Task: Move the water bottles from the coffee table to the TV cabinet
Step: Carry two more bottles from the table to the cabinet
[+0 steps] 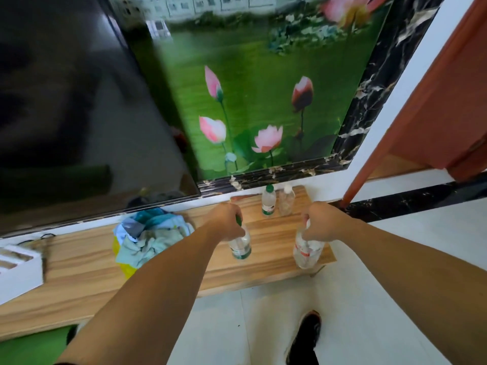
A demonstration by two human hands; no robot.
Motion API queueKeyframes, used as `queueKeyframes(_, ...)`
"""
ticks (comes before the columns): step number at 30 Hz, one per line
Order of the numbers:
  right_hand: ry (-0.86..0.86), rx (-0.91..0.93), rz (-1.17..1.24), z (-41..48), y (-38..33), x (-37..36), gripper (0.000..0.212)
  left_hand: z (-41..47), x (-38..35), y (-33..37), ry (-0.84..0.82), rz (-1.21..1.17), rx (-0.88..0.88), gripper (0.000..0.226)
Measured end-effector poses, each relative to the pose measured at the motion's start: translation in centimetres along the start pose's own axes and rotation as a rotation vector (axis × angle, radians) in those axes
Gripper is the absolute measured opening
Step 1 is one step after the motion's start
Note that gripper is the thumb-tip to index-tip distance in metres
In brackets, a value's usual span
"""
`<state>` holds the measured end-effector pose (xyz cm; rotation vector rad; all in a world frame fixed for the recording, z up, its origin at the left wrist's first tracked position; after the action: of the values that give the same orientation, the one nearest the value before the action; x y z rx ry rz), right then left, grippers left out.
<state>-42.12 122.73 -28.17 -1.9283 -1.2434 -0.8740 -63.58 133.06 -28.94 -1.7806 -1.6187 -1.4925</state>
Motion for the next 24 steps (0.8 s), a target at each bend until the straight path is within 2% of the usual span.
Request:
queueKeyframes(10,0.045,0.082,-0.034,8.5,3.6,2.6,0.022,7.3,-2.5,3.4,0.005,-0.100,0.054,0.028)
queueKeyframes(15,-0.018,0.077,-0.072,11.1,3.7,3.8,0.022,11.1,-3.2,3.2,-0.050,-0.164,0.033,0.034)
queueKeyframes(21,-0.145,0.074,-0.167,13.8,3.5,2.5,0.023,14.2,-4.7,2.5,-0.115,-0.087,-0.042,0.034)
queueKeyframes(24,-0.156,0.070,-0.155,15.3,3.4,1.0,0.024,15.3,-6.1,1.5,-0.119,-0.155,-0.005,0.033)
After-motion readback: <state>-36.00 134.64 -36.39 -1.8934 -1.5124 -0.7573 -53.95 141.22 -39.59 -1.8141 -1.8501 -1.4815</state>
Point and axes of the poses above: each hand's wrist, its own z-axis towards the middle knuckle, its own x-axis out of the back of the hand, y = z × x, the point moved 3 cm from there along z, towards the middle knuckle, and after that the axes turned 7 degrees about -z, right-handed, at the moved point
